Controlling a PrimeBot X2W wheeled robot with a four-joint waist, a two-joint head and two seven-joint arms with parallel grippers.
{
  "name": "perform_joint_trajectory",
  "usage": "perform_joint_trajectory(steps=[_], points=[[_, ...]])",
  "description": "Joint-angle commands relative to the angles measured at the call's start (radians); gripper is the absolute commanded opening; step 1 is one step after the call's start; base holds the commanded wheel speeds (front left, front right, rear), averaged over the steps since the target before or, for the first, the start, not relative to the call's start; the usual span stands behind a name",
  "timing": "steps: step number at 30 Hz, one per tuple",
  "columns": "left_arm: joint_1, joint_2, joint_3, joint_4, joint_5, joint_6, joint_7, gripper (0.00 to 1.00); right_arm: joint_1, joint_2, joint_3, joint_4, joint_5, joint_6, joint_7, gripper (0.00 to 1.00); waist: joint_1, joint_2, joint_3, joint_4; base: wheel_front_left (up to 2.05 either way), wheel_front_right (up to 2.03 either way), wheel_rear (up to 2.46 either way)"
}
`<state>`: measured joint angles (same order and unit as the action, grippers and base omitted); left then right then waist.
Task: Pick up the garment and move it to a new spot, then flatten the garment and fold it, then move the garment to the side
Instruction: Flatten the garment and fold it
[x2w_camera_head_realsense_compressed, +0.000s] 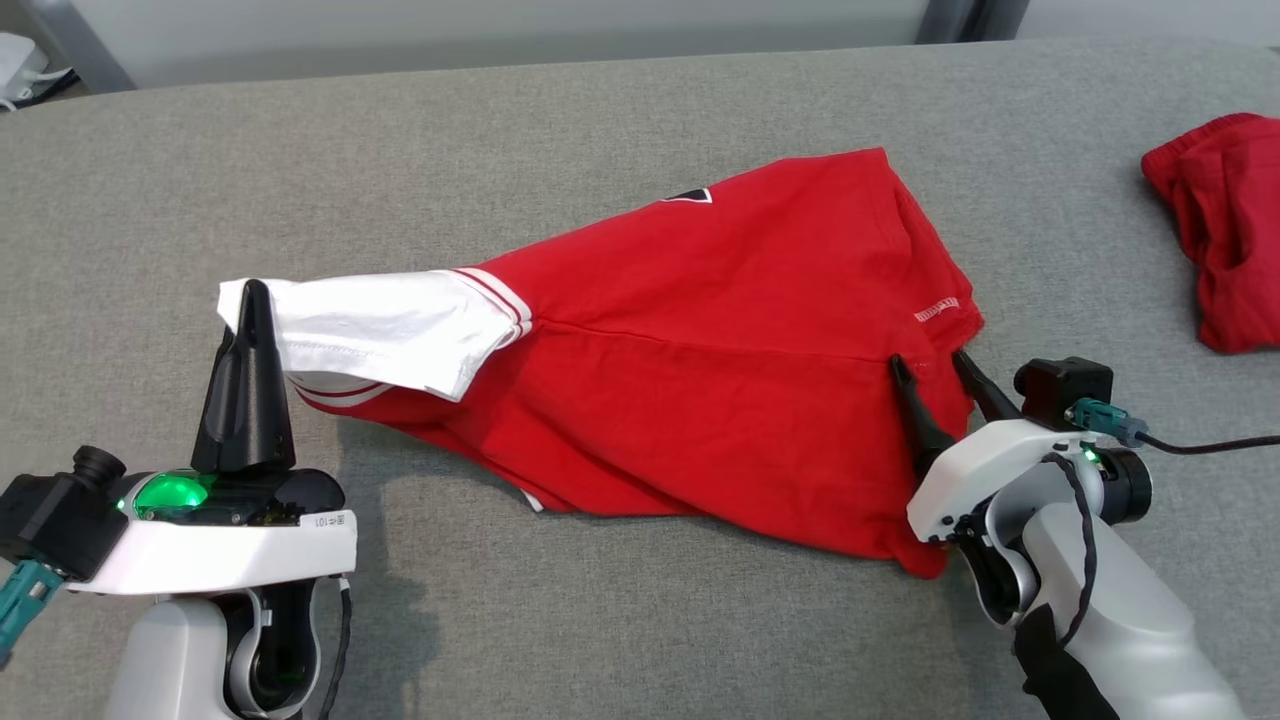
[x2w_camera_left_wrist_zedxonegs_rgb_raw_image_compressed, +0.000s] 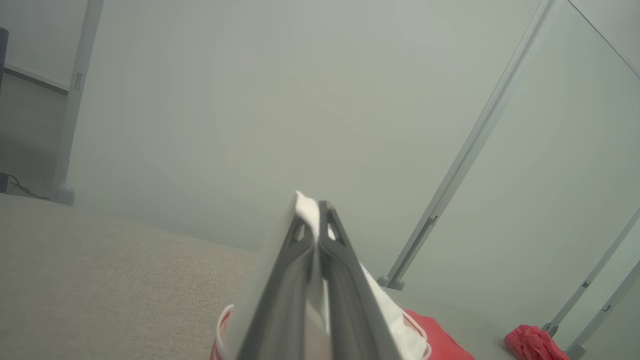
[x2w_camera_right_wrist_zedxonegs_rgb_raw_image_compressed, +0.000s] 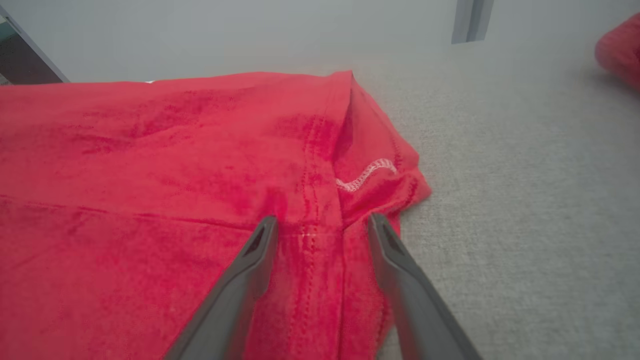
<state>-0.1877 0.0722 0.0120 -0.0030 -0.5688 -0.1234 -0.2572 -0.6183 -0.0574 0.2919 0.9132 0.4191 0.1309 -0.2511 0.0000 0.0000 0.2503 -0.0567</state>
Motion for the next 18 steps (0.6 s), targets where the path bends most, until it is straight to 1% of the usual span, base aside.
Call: perform_joint_trajectory(steps=[1,2,3,4,6,9,11,13,14,15,17,18], points=[[-0.002,0.012,0.027,-0.032,0.013,-0.007,-0.004,0.00,-0.020,0.007,0.031,0.012,0.010,0.000,-0.004,0.92,0.0000,0.0000,0.001,0.008,0.00,0.00,0.00],[-0.001,0.012,0.026,-0.032,0.012,-0.007,-0.004,0.00,-0.029,0.007,0.040,0.030,0.020,0.000,-0.004,0.91,0.0000,0.0000,0.002,0.012,0.00,0.00,0.00],[-0.001,0.011,0.025,-0.031,0.013,-0.007,-0.004,0.00,-0.046,0.007,0.054,0.061,0.035,0.000,-0.005,0.78,0.0000,0.0000,0.003,0.020,0.00,0.00,0.00],[-0.002,0.011,0.024,-0.031,0.012,-0.007,-0.004,0.00,-0.053,0.007,0.062,0.075,0.039,0.000,-0.005,0.48,0.0000,0.0000,0.004,0.023,0.00,0.00,0.00],[-0.002,0.010,0.023,-0.032,0.012,-0.007,-0.004,0.00,-0.067,0.007,0.072,0.097,0.046,0.000,-0.006,0.35,0.0000,0.0000,0.005,0.029,0.00,0.00,0.00],[0.000,0.010,0.026,-0.031,0.012,-0.007,-0.004,0.00,-0.080,0.007,0.087,0.115,0.051,0.000,-0.008,0.18,0.0000,0.0000,0.004,0.032,0.00,0.00,0.00],[0.002,0.009,0.028,-0.031,0.013,-0.007,-0.004,0.00,-0.087,0.007,0.093,0.123,0.045,0.000,-0.009,0.16,0.0000,0.0000,0.001,0.032,0.00,0.00,0.00],[0.004,0.009,0.031,-0.030,0.014,-0.007,-0.004,0.00,-0.090,0.007,0.090,0.125,0.044,0.000,-0.010,0.20,0.0000,0.0000,-0.001,0.029,0.00,0.00,0.00],[0.005,0.008,0.033,-0.030,0.015,-0.007,-0.004,0.00,-0.090,0.007,0.088,0.123,0.042,0.000,-0.010,0.29,0.0000,0.0000,-0.003,0.028,0.00,0.00,0.00],[0.007,0.008,0.036,-0.031,0.015,-0.007,-0.004,0.00,-0.089,0.007,0.084,0.120,0.038,0.000,-0.010,0.32,0.0000,0.0000,-0.004,0.025,0.00,0.00,0.00],[0.010,0.007,0.041,-0.033,0.016,-0.007,-0.004,0.00,-0.086,0.007,0.074,0.113,0.027,0.000,-0.010,0.42,0.0000,0.0000,-0.005,0.020,0.00,0.00,0.00],[0.011,0.007,0.043,-0.034,0.016,-0.007,-0.004,0.00,-0.084,0.007,0.071,0.110,0.020,0.000,-0.010,0.42,0.0000,0.0000,-0.006,0.017,0.00,0.00,0.00]])
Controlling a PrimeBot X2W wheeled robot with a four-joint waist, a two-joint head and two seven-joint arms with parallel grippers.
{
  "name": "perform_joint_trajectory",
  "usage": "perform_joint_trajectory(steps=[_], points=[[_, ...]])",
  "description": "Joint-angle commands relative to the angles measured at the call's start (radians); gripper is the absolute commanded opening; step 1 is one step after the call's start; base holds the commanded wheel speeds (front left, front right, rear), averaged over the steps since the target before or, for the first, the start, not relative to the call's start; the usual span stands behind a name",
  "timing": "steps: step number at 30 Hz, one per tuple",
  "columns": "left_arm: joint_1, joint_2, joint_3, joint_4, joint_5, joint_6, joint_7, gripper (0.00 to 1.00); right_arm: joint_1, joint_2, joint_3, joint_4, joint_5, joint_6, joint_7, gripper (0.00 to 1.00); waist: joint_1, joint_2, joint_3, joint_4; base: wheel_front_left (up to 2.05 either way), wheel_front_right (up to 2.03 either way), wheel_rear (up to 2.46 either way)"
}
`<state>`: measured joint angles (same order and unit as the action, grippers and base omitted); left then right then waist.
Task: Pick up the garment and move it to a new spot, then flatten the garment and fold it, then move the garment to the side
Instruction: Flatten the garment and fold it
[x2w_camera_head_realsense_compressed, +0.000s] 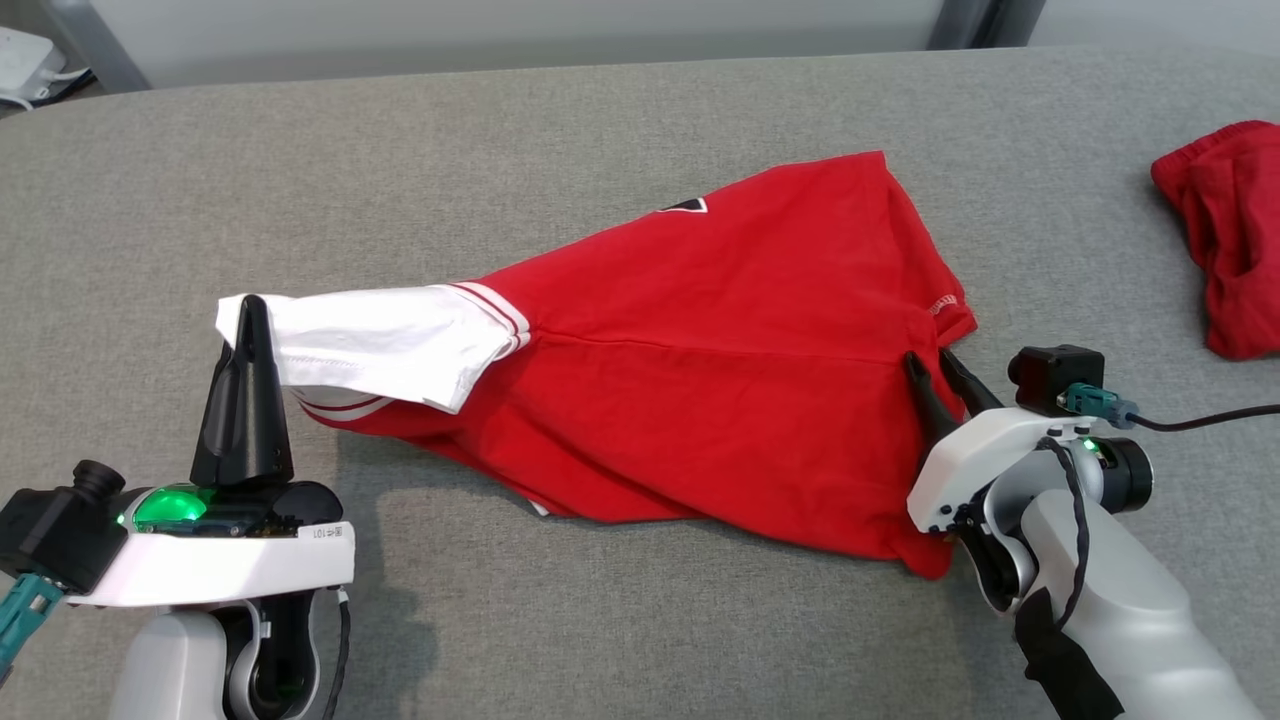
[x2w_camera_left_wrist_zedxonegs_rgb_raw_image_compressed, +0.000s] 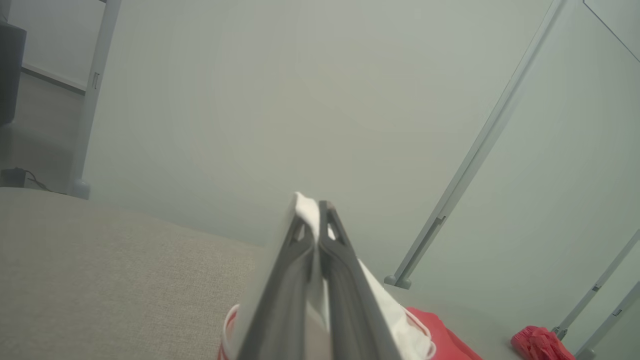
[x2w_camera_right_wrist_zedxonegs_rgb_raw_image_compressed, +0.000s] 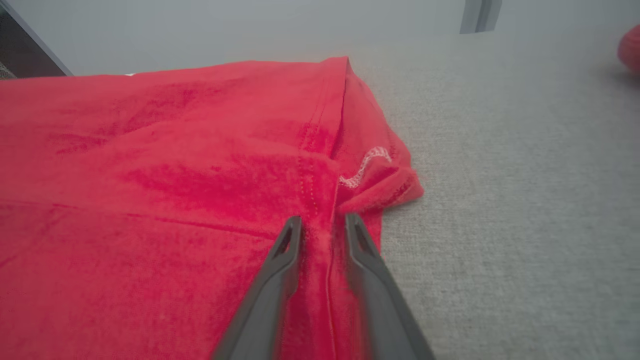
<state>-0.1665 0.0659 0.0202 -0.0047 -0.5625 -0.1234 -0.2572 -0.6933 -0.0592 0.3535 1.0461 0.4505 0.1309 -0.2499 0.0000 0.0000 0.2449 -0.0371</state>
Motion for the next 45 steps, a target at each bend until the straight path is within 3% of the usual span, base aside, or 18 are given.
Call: perform_joint_trajectory(steps=[1,5,7,8,9,18,26,31,36,39,45], points=[[-0.009,0.013,0.036,-0.032,0.010,-0.007,-0.005,0.00,-0.007,0.009,0.008,-0.026,-0.016,0.000,-0.012,0.42,0.0000,0.0000,-0.001,-0.006,0.00,0.00,0.00],[-0.011,0.013,0.034,-0.031,0.011,-0.007,-0.005,0.00,0.004,0.009,0.014,-0.041,-0.016,0.000,-0.012,0.35,0.0000,0.0000,-0.004,-0.011,0.00,0.00,0.00],[-0.011,0.013,0.033,-0.031,0.011,-0.007,-0.005,0.00,0.006,0.009,0.019,-0.045,-0.012,0.000,-0.012,0.19,0.0000,0.0000,-0.004,-0.011,0.00,0.00,0.00],[-0.012,0.014,0.032,-0.031,0.012,-0.007,-0.005,0.00,0.007,0.009,0.022,-0.047,-0.008,0.000,-0.012,0.04,0.0000,0.0000,-0.004,-0.011,0.00,0.00,0.00],[-0.012,0.014,0.031,-0.031,0.011,-0.007,-0.005,0.00,0.008,0.009,0.025,-0.048,-0.005,0.000,-0.012,0.00,0.0000,0.0000,-0.005,-0.010,0.00,0.00,0.00],[-0.009,0.014,0.040,-0.029,0.009,-0.007,-0.005,0.00,0.015,0.009,0.017,-0.082,-0.020,0.000,-0.012,0.00,0.0000,0.0000,-0.016,-0.005,0.00,0.00,0.00],[-0.008,0.021,0.055,-0.041,-0.010,-0.007,-0.005,0.00,0.045,-0.003,-0.095,-0.287,-0.040,0.000,-0.012,0.00,0.0000,0.0000,-0.040,-0.015,0.00,0.00,0.00],[-0.030,0.054,0.041,-0.049,-0.105,-0.007,0.003,0.00,0.068,-0.066,-0.134,-0.466,-0.002,0.000,-0.012,0.00,0.0000,0.0000,-0.068,-0.023,0.00,0.00,0.00],[-0.147,0.160,-0.023,-0.145,-0.293,-0.007,0.167,0.00,0.013,-0.185,-0.070,-0.609,0.089,0.000,-0.012,0.00,0.0000,0.0000,-0.099,-0.030,0.00,0.00,0.00],[-0.238,0.210,-0.013,-0.201,-0.398,-0.002,0.285,0.00,-0.039,-0.246,-0.048,-0.679,0.138,0.000,-0.008,0.00,0.0000,0.0000,-0.125,-0.036,0.00,0.00,0.00],[-0.376,0.243,0.049,-0.307,-0.581,0.100,0.448,0.00,-0.096,-0.350,-0.052,-0.833,0.181,0.000,0.018,0.00,0.0000,0.0000,-0.152,-0.047,0.00,0.00,0.00]])
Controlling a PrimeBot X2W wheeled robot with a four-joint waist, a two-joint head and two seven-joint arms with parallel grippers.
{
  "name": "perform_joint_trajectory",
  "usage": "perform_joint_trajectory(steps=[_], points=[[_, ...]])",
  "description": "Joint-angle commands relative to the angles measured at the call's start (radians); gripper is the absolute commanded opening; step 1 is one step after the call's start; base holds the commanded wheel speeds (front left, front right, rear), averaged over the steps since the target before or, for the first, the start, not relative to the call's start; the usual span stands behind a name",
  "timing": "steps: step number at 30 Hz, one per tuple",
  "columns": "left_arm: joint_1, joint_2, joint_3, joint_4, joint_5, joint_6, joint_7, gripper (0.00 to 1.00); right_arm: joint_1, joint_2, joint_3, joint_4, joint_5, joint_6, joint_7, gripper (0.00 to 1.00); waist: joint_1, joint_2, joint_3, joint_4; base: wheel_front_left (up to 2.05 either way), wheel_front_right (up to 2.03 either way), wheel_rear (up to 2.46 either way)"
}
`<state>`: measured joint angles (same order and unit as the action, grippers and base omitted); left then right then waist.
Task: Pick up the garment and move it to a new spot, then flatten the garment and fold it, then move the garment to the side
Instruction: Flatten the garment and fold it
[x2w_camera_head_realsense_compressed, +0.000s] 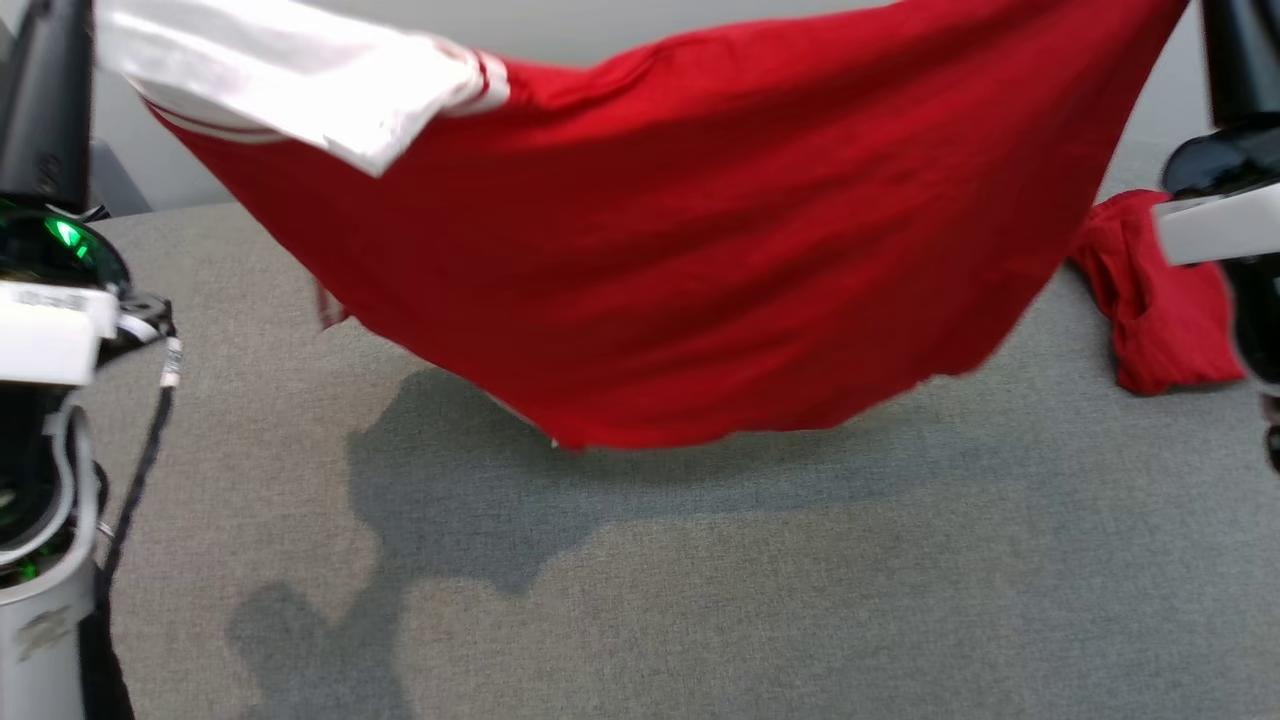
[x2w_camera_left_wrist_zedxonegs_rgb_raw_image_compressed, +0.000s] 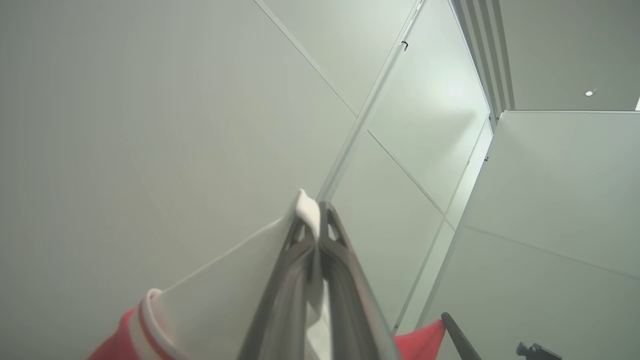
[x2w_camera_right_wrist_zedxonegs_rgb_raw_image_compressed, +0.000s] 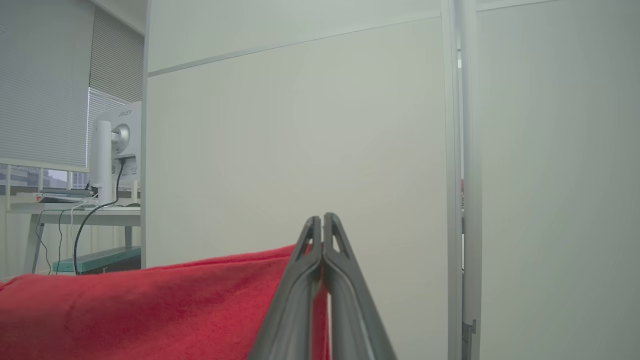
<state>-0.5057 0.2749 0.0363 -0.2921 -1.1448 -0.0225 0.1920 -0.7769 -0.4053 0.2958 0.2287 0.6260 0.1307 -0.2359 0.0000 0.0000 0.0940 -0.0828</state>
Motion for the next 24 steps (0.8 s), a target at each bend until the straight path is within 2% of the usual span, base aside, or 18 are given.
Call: perform_joint_trajectory(steps=[1,5,8,11,13,15,16,18,20,22,23,24], points=[[-0.051,0.035,0.040,-0.048,-0.027,0.019,0.022,0.00,-0.012,-0.021,-0.004,-0.044,0.003,0.000,0.011,0.00,0.0000,0.0000,-0.004,-0.004,0.00,0.00,0.00],[-0.110,0.036,0.061,-0.210,-0.131,0.141,0.116,0.00,0.013,-0.085,-0.098,-0.197,0.004,0.000,0.050,0.00,0.0000,0.0000,-0.009,-0.004,0.00,0.00,0.00],[-0.165,0.037,0.077,-0.334,-0.192,0.267,0.176,0.00,0.037,-0.118,-0.214,-0.332,-0.001,0.000,0.103,0.00,0.0000,0.0000,0.000,-0.001,0.00,0.00,0.00],[-0.207,0.020,0.076,-0.407,-0.255,0.419,0.232,0.00,0.058,-0.115,-0.284,-0.438,0.031,0.000,0.204,0.00,0.0000,0.0000,0.014,0.005,0.00,0.00,0.00],[-0.200,0.032,0.053,-0.402,-0.260,0.499,0.269,0.00,0.058,-0.106,-0.268,-0.449,0.033,0.000,0.286,0.00,0.0000,0.0000,0.029,0.007,0.00,0.00,0.00],[-0.170,0.054,0.025,-0.341,-0.236,0.536,0.289,0.00,0.031,-0.077,-0.208,-0.400,0.033,0.000,0.360,0.00,0.0000,0.0000,0.047,0.007,0.00,0.00,0.00],[-0.158,0.068,0.011,-0.291,-0.217,0.533,0.290,0.00,0.006,-0.061,-0.169,-0.354,0.024,0.000,0.386,0.00,0.0000,0.0000,0.055,0.006,0.00,0.00,0.00],[-0.162,0.095,0.003,-0.158,-0.164,0.486,0.258,0.00,-0.072,-0.014,-0.079,-0.220,0.008,0.000,0.424,0.00,0.0000,0.0000,0.074,-0.001,0.00,0.00,0.00],[-0.215,0.150,-0.019,0.002,-0.070,0.367,0.192,0.00,-0.186,0.040,-0.005,-0.037,-0.015,0.000,0.423,0.00,0.0000,0.0000,0.088,-0.006,0.00,0.00,0.00],[-0.305,0.151,-0.025,0.207,-0.005,0.260,0.085,0.00,-0.319,0.103,0.056,0.173,-0.058,0.000,0.375,0.00,0.0000,0.0000,0.086,-0.004,0.00,0.00,0.00],[-0.351,0.160,-0.044,0.312,0.042,0.189,0.023,0.00,-0.383,0.138,0.078,0.278,-0.082,0.000,0.318,0.00,0.0000,0.0000,0.074,-0.004,0.00,0.00,0.00],[-0.394,0.149,-0.045,0.426,0.072,0.150,-0.044,0.00,-0.443,0.162,0.089,0.382,-0.118,0.000,0.246,0.00,0.0000,0.0000,0.056,-0.003,0.00,0.00,0.00]])
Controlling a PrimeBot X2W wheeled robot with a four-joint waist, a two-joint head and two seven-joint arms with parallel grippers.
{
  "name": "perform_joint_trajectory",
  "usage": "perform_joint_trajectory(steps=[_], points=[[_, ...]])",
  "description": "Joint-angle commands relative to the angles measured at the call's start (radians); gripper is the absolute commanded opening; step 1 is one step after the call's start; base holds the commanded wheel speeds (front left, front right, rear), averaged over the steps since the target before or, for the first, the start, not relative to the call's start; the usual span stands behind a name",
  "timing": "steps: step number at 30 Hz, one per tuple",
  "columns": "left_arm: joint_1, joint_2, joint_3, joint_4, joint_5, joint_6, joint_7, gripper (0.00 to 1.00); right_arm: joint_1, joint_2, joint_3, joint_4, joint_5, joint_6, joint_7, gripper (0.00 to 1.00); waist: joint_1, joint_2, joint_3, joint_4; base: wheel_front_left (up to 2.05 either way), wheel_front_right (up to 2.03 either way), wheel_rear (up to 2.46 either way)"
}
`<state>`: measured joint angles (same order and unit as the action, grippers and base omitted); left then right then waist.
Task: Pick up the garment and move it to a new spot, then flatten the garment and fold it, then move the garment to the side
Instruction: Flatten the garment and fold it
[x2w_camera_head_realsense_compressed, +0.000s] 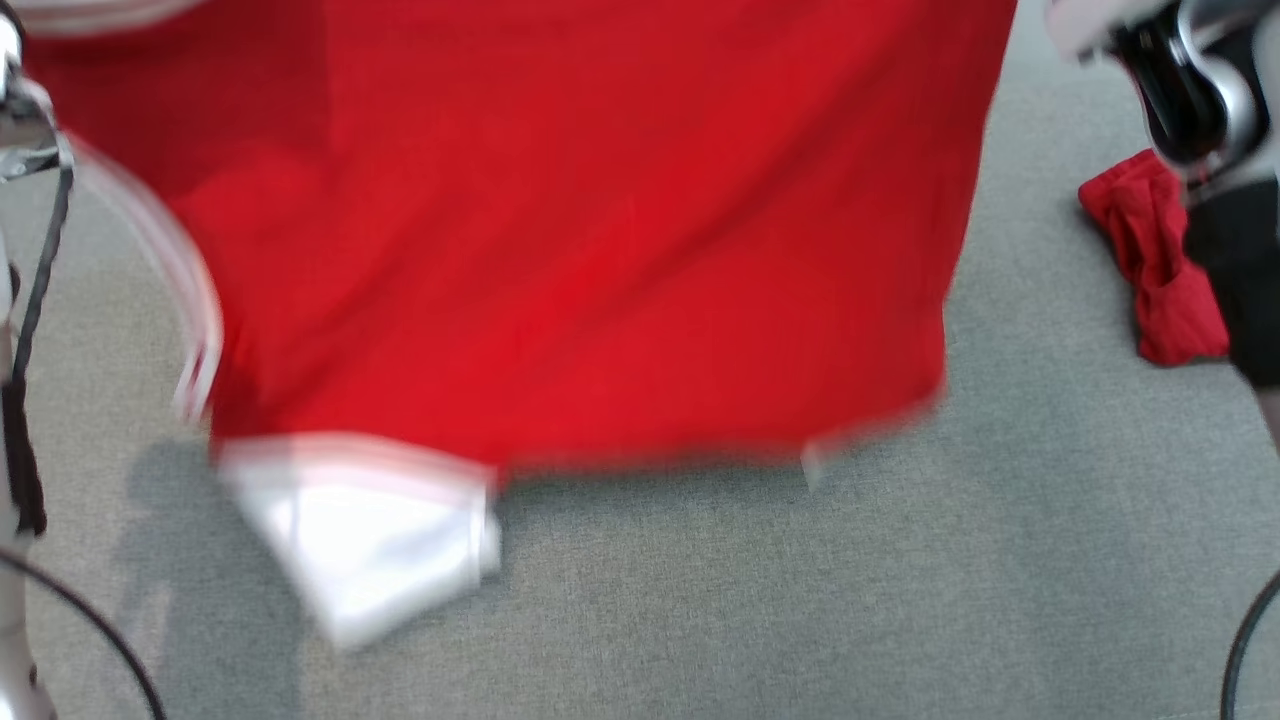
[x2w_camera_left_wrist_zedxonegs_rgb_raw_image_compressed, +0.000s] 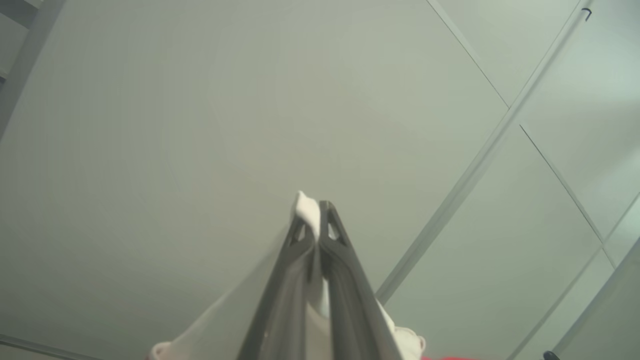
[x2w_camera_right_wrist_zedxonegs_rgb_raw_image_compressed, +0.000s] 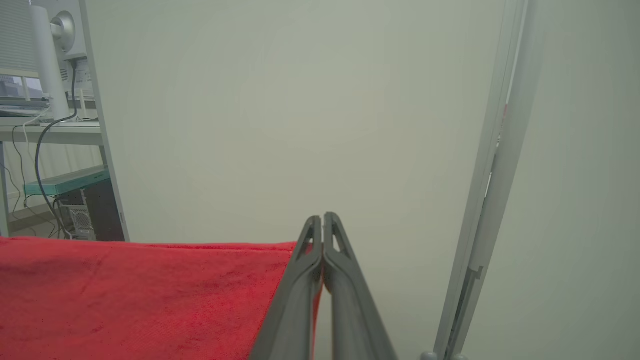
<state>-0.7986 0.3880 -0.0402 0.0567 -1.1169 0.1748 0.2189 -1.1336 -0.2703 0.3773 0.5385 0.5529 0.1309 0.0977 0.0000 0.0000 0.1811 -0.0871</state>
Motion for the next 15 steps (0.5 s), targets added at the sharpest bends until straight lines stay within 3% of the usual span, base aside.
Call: perform_joint_trajectory(steps=[1,2,4,8,11,15], points=[[-0.147,0.034,0.013,0.170,0.086,-0.100,-0.136,0.00,-0.148,0.037,-0.002,0.168,-0.093,0.000,-0.181,0.00,0.0000,0.0000,-0.047,0.006,0.00,0.00,0.00],[-0.147,0.034,0.013,0.170,0.086,-0.100,-0.136,0.00,-0.148,0.037,-0.002,0.168,-0.093,0.000,-0.181,0.00,0.0000,0.0000,-0.047,0.006,0.00,0.00,0.00],[-0.228,0.010,-0.003,0.309,0.120,-0.178,-0.239,0.00,-0.251,0.055,-0.069,0.326,-0.180,0.000,-0.329,0.00,0.0000,0.0000,-0.067,0.022,0.00,0.00,0.00],[-0.296,-0.017,-0.062,0.481,0.123,-0.291,-0.307,0.00,-0.325,0.068,-0.067,0.510,-0.366,0.000,-0.358,0.00,0.0000,0.0000,-0.015,0.042,0.00,0.00,0.00],[-0.248,-0.022,-0.096,0.532,0.106,-0.303,-0.325,0.00,-0.279,0.078,-0.095,0.557,-0.410,0.000,-0.359,0.00,0.0000,0.0000,0.058,0.040,0.00,0.00,0.00],[-0.109,-0.027,-0.194,0.498,0.063,-0.305,-0.368,0.00,-0.153,0.111,-0.152,0.527,-0.433,0.000,-0.359,0.00,0.0000,0.0000,0.161,0.021,0.00,0.00,0.00]])
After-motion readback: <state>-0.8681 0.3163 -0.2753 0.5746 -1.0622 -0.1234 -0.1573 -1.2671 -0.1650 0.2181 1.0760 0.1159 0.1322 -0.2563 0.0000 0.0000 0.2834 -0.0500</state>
